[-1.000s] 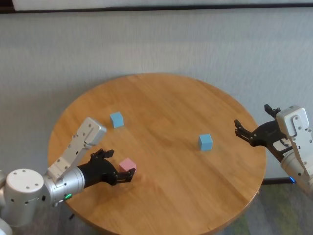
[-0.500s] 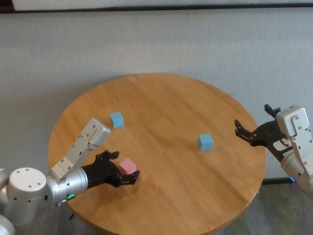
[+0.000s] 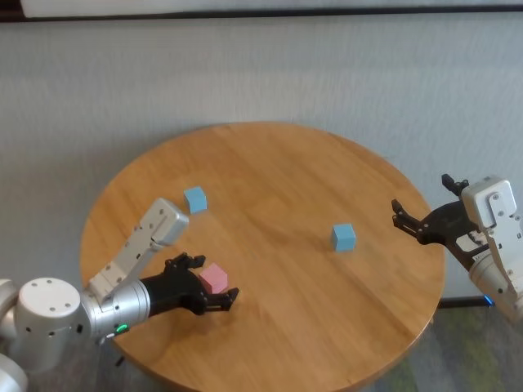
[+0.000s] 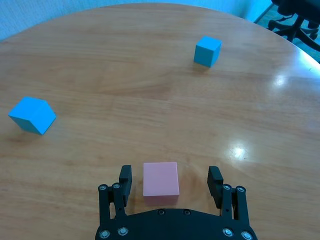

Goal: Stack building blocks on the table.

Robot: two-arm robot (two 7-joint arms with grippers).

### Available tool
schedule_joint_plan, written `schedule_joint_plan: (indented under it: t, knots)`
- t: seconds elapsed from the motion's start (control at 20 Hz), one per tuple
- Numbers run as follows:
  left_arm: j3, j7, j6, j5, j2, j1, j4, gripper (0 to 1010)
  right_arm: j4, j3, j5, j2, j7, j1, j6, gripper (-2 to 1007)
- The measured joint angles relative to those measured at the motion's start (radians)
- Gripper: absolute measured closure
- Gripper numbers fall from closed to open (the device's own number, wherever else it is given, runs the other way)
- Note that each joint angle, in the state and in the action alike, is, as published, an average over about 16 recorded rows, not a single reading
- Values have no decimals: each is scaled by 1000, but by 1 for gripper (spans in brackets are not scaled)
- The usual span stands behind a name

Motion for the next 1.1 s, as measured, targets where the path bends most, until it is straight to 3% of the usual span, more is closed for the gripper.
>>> schedule_joint_plan:
  t: [0.3, 0.8, 1.1]
  knots:
    - [12, -11, -1, -2, 4, -9, 6, 143, 0, 0, 0, 0, 0, 0, 0, 4]
    - [22, -13, 2, -4, 11, -13, 4, 443, 0, 0, 0, 0, 0, 0, 0, 4]
    - [24, -7, 3, -7, 14, -11, 0, 570, 0, 0, 0, 0, 0, 0, 0, 4]
